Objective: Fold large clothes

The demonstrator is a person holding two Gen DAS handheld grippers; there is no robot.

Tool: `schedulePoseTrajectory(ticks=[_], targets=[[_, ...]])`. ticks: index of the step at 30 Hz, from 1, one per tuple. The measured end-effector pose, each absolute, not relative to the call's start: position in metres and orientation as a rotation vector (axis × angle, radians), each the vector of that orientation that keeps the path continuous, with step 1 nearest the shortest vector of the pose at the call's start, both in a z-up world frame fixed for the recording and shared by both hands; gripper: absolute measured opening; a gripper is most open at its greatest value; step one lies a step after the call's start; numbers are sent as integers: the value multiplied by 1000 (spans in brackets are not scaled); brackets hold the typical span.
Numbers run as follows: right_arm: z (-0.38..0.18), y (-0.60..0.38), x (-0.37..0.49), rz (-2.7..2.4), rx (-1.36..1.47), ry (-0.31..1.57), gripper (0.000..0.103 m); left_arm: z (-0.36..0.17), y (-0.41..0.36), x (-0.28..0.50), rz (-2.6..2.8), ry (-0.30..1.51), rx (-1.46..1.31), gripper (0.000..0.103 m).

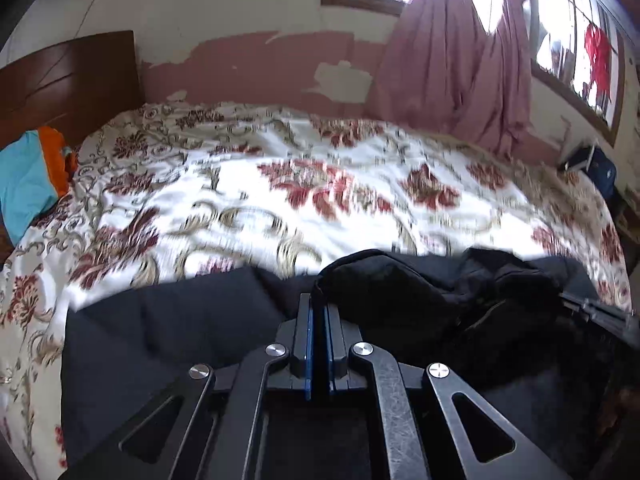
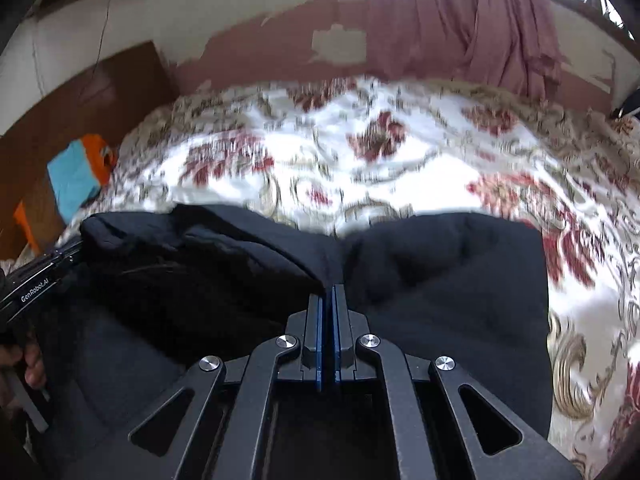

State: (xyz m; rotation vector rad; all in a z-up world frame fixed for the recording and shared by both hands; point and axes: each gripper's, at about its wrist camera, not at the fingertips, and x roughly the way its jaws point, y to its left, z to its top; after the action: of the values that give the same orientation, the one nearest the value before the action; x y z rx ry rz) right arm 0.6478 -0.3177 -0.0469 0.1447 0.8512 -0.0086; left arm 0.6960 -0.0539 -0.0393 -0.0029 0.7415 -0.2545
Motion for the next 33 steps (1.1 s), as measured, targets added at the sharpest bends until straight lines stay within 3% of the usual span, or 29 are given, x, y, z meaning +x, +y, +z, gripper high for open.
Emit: schedulePoseTrajectory(ticks=[5,13,27,29,33], targets=[[-70,-311,641,-11,8,913,3,-63,-54,686,-244,826,63,6],[-96,-322,636,28,105,871,3,-95,-48,685,-255,863,28,7],[-97,-317,621,4,91,777,3,-26,-63,619,-451,416,-36,9],[-97,-317,621,3,89,776,3,-25,-80,632,-435,446,-33,9],[-88,-316,612,14,94,736,4,-66,-113,672,-366,704,50,9]])
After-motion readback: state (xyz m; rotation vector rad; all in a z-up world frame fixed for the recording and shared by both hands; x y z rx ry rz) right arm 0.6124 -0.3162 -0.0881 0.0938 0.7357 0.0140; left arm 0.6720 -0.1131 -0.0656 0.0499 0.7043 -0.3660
